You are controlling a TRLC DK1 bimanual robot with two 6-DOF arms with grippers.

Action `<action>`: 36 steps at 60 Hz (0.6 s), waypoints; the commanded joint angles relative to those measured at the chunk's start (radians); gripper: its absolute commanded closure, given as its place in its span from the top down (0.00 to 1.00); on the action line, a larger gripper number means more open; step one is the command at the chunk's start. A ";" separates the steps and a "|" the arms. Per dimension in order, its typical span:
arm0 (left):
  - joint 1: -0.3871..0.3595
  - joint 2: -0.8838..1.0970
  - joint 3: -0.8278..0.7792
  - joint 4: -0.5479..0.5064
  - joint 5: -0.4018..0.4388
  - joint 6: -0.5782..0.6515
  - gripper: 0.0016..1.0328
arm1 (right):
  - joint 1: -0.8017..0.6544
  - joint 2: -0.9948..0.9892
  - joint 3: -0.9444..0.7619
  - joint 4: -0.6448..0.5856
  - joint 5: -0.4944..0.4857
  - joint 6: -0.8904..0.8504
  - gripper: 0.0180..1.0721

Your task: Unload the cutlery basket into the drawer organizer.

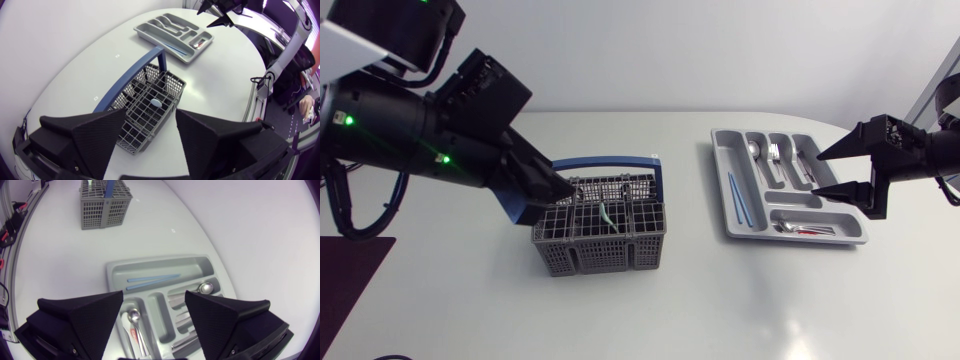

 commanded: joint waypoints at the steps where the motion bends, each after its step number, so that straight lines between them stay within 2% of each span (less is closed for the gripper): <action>1: 0.004 -0.015 -0.058 0.008 0.019 0.067 0.83 | 0.047 -0.049 -0.088 -0.019 -0.018 0.062 0.90; 9: 0.012 0.011 -0.063 0.004 0.050 0.035 0.83 | 0.125 -0.139 -0.160 -0.011 -0.035 0.167 0.90; 12: -0.013 0.022 -0.057 0.002 0.051 -0.008 0.83 | 0.157 -0.176 -0.192 -0.005 -0.036 0.194 0.90; 18: -0.073 0.016 -0.064 0.008 0.042 -0.009 0.83 | 0.225 -0.259 -0.264 0.041 -0.035 0.257 0.90; 25: -0.066 0.024 -0.052 0.013 0.034 0.006 0.83 | 0.301 -0.326 -0.323 0.068 -0.024 0.326 0.90; 36: -0.033 -0.002 -0.098 0.014 0.034 0.041 0.83 | 0.476 -0.403 -0.359 0.174 0.031 0.641 0.89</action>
